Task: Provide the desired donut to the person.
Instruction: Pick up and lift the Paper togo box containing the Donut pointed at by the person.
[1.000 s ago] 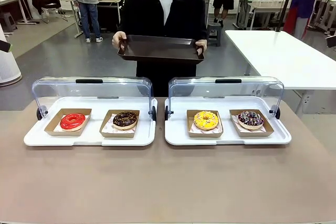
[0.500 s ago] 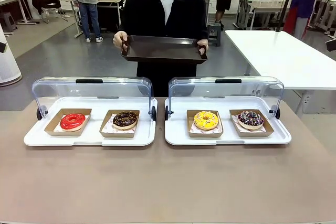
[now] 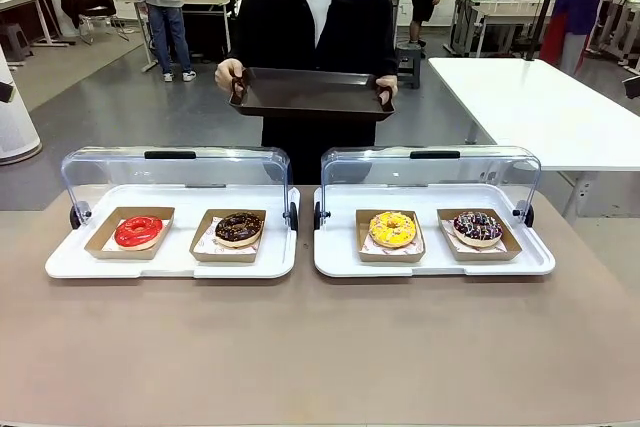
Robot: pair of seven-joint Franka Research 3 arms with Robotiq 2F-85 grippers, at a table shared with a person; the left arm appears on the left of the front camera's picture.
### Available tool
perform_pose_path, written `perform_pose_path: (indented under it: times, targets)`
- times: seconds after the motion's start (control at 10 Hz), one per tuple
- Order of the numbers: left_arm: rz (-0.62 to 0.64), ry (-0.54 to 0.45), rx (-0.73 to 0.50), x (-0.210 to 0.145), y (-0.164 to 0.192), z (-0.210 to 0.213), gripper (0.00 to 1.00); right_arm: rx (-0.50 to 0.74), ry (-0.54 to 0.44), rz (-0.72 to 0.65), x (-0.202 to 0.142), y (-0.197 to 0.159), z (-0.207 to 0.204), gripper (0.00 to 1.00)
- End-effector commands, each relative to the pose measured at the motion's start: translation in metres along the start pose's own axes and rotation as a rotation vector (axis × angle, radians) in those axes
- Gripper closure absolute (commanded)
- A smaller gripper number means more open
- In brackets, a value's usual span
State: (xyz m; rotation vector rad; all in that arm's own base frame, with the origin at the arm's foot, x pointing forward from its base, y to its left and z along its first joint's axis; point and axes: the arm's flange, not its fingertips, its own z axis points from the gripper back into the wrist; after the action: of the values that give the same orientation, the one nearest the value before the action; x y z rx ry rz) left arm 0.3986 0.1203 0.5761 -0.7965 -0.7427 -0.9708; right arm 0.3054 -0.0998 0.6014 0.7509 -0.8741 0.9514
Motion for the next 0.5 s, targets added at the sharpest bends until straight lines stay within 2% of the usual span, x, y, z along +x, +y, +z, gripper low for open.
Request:
perform_pose_path:
  times: [0.0, 0.4]
  targets:
    - [0.000, -0.006, -0.002, -0.0008, -0.0003, 0.0006, 0.00, 0.008, -0.012, 0.010, 0.0015, 0.0004, -0.0004, 0.00]
    - [0.000, -0.006, -0.002, -0.0008, -0.0003, 0.0006, 0.00, 0.008, -0.012, 0.010, 0.0015, 0.0004, -0.0004, 0.00]
